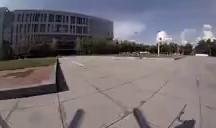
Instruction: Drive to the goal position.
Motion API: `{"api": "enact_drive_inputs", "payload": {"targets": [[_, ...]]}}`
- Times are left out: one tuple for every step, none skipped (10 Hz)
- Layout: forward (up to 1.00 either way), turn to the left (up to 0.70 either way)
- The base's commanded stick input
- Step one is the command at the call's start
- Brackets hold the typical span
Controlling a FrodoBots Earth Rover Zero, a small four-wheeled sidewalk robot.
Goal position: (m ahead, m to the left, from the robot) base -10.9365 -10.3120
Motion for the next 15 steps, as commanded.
{"api": "enact_drive_inputs", "payload": {"targets": [[1.00,0.01],[1.00,0.01],[1.00,0.00],[1.00,0.00],[1.00,0.01],[1.00,0.20],[1.00,0.29],[1.00,0.08],[1.00,-0.02],[1.00,-0.02],[1.00,-0.02],[1.00,-0.02],[1.00,-0.02],[1.00,-0.01],[1.00,0.00]]}}
